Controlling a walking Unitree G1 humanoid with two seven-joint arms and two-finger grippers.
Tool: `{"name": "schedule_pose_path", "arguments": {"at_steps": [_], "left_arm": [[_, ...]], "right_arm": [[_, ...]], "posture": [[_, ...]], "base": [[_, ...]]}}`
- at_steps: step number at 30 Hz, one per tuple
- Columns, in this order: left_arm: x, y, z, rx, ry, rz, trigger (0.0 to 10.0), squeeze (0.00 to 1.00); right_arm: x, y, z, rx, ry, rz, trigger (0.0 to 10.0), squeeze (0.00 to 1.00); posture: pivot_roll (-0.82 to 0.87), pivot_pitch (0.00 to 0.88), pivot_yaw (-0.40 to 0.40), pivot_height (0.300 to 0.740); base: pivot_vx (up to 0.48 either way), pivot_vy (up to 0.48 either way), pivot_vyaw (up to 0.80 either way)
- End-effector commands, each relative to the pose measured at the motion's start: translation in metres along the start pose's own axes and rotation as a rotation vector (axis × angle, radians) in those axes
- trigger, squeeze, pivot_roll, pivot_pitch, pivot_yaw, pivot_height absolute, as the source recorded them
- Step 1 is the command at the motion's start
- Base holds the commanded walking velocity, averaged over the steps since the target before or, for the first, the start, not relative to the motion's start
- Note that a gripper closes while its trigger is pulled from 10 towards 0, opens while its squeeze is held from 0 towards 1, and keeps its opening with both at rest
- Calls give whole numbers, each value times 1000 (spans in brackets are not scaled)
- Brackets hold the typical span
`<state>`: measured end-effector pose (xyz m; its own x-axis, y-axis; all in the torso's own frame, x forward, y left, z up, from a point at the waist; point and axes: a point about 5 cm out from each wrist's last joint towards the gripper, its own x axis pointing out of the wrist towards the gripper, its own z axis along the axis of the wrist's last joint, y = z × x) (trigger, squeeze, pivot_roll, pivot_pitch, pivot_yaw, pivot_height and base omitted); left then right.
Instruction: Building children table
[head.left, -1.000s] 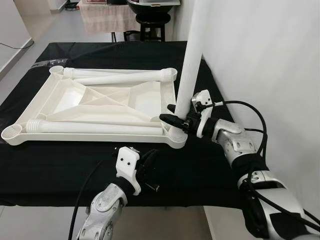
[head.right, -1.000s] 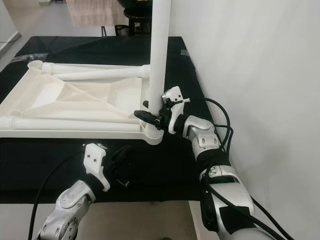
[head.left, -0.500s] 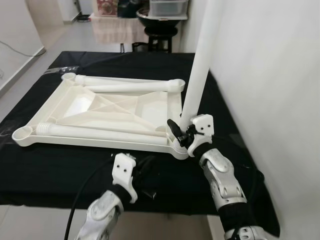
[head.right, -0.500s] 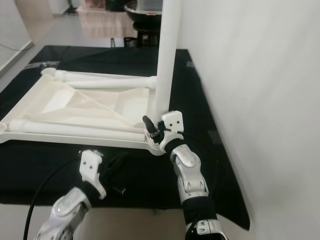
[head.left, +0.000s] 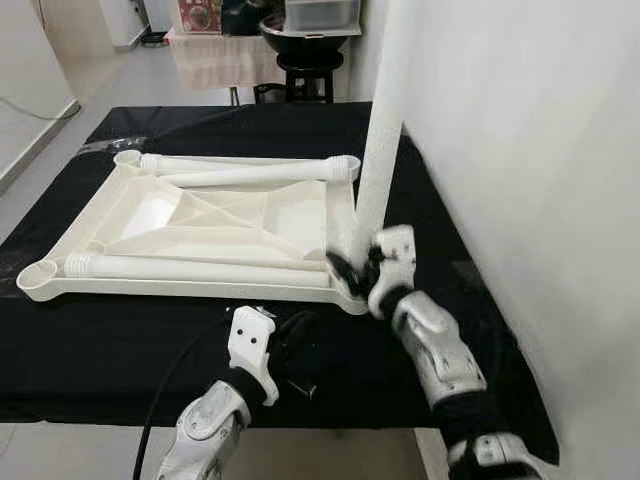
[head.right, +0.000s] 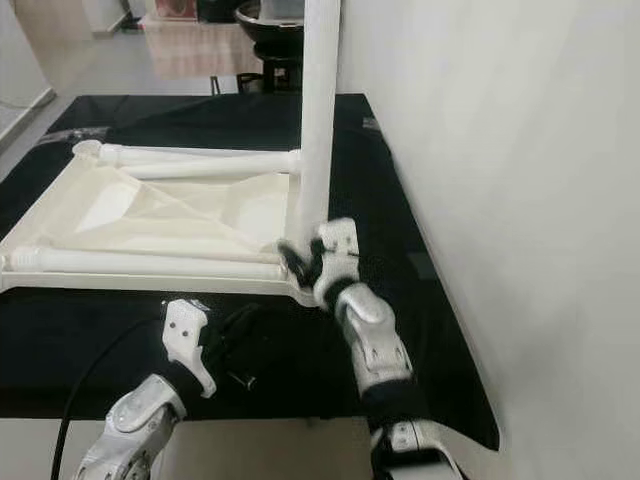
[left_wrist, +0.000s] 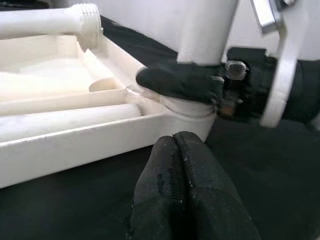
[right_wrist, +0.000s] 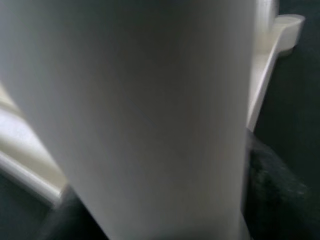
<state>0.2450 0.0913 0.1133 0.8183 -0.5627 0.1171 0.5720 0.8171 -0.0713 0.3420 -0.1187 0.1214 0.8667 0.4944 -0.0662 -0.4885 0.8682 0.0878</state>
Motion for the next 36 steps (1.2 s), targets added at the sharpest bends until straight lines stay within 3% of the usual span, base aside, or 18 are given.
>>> {"name": "schedule_pose_path", "arguments": {"at_steps": [1, 2, 9, 11, 18, 19, 21, 22, 29, 34, 35, 36], "left_arm": [[0, 1, -3, -8, 19, 5, 10000, 0], [0, 0, -3, -7, 18, 6, 10000, 0], [1, 0, -4, -8, 17, 7, 10000, 0], [2, -1, -5, -10, 18, 8, 10000, 0], [3, -2, -6, -11, 18, 9, 10000, 0], [3, -2, -7, -13, 19, 9, 10000, 0], [2, -3, -7, -13, 19, 8, 10000, 0], [2, -3, -7, -14, 20, 8, 10000, 0], [1, -4, -8, -16, 20, 6, 10000, 0], [0, -5, -8, -19, 19, 4, 10000, 0], [-1, -6, -7, -18, 18, 6, 10000, 0], [-1, -6, -7, -18, 18, 6, 10000, 0]], "right_arm": [[5, 3, 6, 7, -10, 93, 10000, 761], [8, -1, 13, -4, -21, 137, 10000, 0], [12, -11, 29, -39, -37, 216, 10000, 0], [17, -23, 54, -52, -64, 330, 10000, 0], [18, -28, 66, -74, -47, 405, 10000, 0], [17, -30, 71, -63, -41, 461, 6039, 0], [17, -30, 73, -57, -41, 479, 6039, 0], [17, -31, 74, -53, -42, 490, 0, 0], [16, -35, 76, -30, -48, 531, 0, 0], [11, -40, 62, -55, -26, 474, 0, 0], [14, -41, 41, -70, 34, 268, 0, 0], [14, -41, 41, -70, 34, 268, 0, 0]], "posture": [[90, 98, -30, 740], [90, 95, -32, 740], [90, 92, -34, 740], [98, 80, -44, 740], [104, 72, -50, 740], [108, 70, -53, 740], [107, 69, -53, 740], [108, 68, -54, 740], [109, 69, -52, 740], [105, 76, -51, 740], [102, 80, -53, 740], [102, 80, -53, 740]], "base": [[0, 0, 0], [0, 0, 0], [0, 0, 0], [0, 0, 0], [0, 0, 0], [0, 0, 0], [0, 0, 0], [0, 0, 0], [0, 0, 0], [0, 0, 0], [0, 0, 0], [0, 0, 0]]}}
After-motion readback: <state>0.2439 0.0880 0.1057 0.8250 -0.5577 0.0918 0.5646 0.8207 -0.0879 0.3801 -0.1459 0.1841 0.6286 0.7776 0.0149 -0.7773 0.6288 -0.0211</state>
